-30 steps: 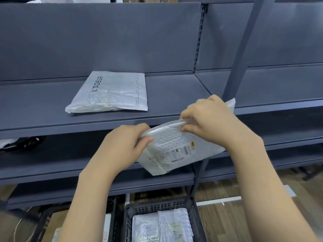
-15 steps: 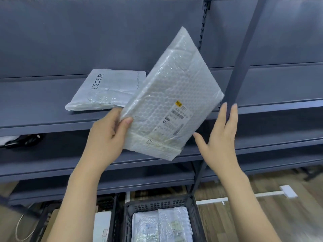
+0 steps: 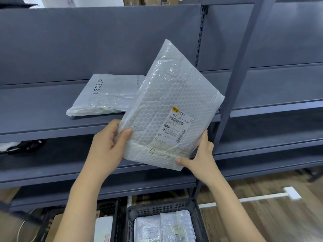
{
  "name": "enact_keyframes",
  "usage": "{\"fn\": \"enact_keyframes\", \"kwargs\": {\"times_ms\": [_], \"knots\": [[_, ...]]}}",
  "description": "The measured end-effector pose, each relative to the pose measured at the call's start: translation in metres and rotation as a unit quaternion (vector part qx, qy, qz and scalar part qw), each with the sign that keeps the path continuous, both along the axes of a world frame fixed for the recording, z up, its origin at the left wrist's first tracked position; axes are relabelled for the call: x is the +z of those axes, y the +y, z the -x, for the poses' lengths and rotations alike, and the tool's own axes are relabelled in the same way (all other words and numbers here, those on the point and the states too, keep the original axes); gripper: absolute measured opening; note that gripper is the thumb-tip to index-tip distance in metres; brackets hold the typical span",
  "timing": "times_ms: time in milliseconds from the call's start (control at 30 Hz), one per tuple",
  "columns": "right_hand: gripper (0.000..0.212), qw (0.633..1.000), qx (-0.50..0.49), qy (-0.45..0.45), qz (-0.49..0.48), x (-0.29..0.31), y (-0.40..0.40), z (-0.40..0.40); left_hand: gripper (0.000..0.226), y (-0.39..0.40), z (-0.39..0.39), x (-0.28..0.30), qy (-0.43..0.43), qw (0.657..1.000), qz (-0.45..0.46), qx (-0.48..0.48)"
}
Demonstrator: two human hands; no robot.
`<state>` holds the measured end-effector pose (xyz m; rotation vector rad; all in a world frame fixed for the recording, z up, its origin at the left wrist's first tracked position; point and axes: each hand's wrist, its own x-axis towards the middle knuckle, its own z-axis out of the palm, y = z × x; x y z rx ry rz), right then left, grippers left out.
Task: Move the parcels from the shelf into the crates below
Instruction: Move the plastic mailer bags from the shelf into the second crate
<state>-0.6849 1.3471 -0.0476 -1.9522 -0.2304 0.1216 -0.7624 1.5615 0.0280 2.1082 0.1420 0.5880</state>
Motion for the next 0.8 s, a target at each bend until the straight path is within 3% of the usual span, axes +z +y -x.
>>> {"fn": "enact_keyframes", "kwargs": {"times_ms": [67,200,333,600,800], "knots": [[0.116,1.0,0.003,-0.01,0.0,0.002,0.002,0.004,0.012,0.002,0.0,-0.005,-0.003,0.999,-0.022,0.025],[0.119,0.999,0.01,-0.042,0.026,-0.001,0.007,0.006,0.066,0.008,0.0,-0.018,-0.003,0.99,-0.132,0.045],[0.118,0.994,0.006,-0.086,0.065,-0.002,0.012,0.008,0.085,0.015,-0.001,-0.035,0.002,0.969,-0.234,0.084],[0.115,0.949,0.009,-0.275,0.152,0.009,0.022,0.005,0.096,0.013,0.003,-0.054,0.004,0.975,-0.153,0.161],[0.114,0.934,0.02,-0.309,0.178,0.009,0.028,0.004,0.108,0.02,0.01,-0.062,0.0,0.968,-0.172,0.183]]}}
